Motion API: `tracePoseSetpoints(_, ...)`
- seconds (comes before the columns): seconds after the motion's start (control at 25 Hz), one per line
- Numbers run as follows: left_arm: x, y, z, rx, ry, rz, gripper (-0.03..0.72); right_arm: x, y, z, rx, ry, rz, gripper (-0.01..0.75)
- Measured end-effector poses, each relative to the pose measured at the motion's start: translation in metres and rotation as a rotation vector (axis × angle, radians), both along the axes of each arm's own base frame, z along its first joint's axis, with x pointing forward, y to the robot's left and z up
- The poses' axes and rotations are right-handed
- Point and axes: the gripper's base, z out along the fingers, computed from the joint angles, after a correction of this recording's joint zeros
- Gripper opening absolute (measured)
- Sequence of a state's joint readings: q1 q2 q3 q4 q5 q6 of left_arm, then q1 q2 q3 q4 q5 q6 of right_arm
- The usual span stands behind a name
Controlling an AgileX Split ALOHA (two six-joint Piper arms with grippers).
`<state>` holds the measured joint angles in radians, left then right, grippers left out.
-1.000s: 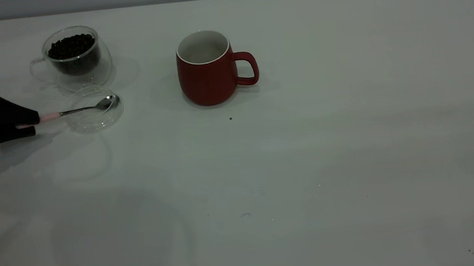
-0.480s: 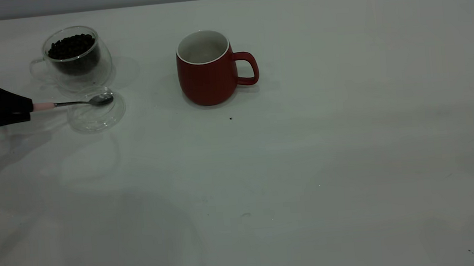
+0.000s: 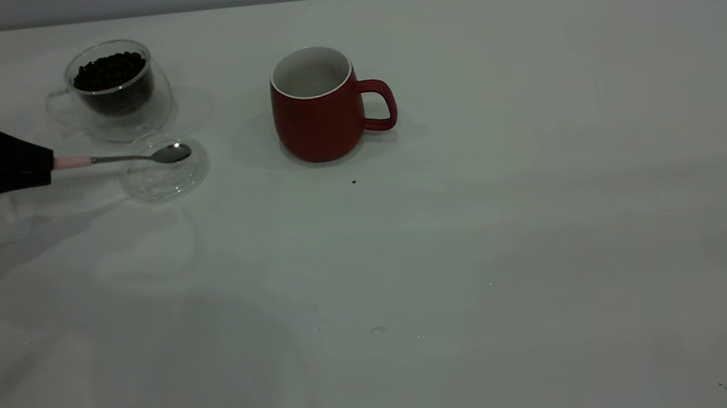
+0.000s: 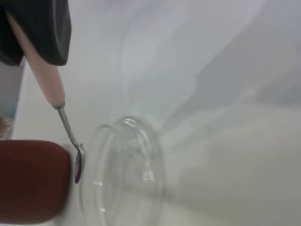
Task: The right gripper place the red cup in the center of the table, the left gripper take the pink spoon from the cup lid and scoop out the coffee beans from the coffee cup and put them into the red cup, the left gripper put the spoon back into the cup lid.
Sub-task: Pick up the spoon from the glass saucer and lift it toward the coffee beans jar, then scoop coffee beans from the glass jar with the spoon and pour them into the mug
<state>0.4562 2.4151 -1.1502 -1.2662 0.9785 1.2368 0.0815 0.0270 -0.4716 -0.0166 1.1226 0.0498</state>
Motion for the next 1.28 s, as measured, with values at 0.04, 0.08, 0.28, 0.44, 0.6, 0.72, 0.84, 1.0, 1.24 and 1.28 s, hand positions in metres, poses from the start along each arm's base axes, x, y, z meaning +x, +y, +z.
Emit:
tracePoseSetpoints(0.04, 0.000, -0.001, 0.001, -0.012, -0.001, -0.005, 0.128, 0.000, 0.000, 0.000, 0.000, 0.000, 0.000, 0.452)
tracePoseSetpoints(0.08, -0.001, -0.001, 0.002, -0.021, -0.002, -0.010, 0.128, 0.000, 0.000, 0.000, 0.000, 0.000, 0.000, 0.452)
tracePoseSetpoints(0.28, -0.002, -0.004, 0.006, -0.070, -0.005, -0.027, 0.128, 0.000, 0.000, 0.000, 0.000, 0.000, 0.000, 0.452)
tracePoseSetpoints(0.44, 0.000, -0.005, 0.016, -0.123, -0.044, -0.048, 0.128, 0.000, 0.000, 0.000, 0.000, 0.000, 0.000, 0.452)
tracePoseSetpoints(0.6, 0.019, 0.007, 0.046, -0.071, -0.149, -0.046, 0.127, 0.000, 0.000, 0.000, 0.000, 0.000, 0.000, 0.452)
tracePoseSetpoints(0.72, 0.035, 0.023, 0.074, -0.040, -0.218, -0.022, 0.127, 0.000, 0.000, 0.000, 0.000, 0.000, 0.000, 0.452)
tracePoseSetpoints(0.84, 0.046, 0.043, 0.093, -0.020, -0.237, 0.026, 0.127, 0.000, 0.000, 0.000, 0.000, 0.000, 0.000, 0.452)
tracePoseSetpoints(1.0, 0.047, 0.059, 0.097, 0.026, -0.195, 0.049, 0.127, 0.000, 0.000, 0.000, 0.000, 0.000, 0.000, 0.452)
tracePoseSetpoints(1.24, 0.048, 0.064, 0.074, 0.094, -0.155, 0.066, 0.127, 0.000, 0.000, 0.000, 0.000, 0.000, 0.000, 0.452)
tracePoseSetpoints(1.28, 0.048, 0.064, 0.070, 0.105, -0.154, 0.071, 0.127, 0.000, 0.000, 0.000, 0.000, 0.000, 0.000, 0.452)
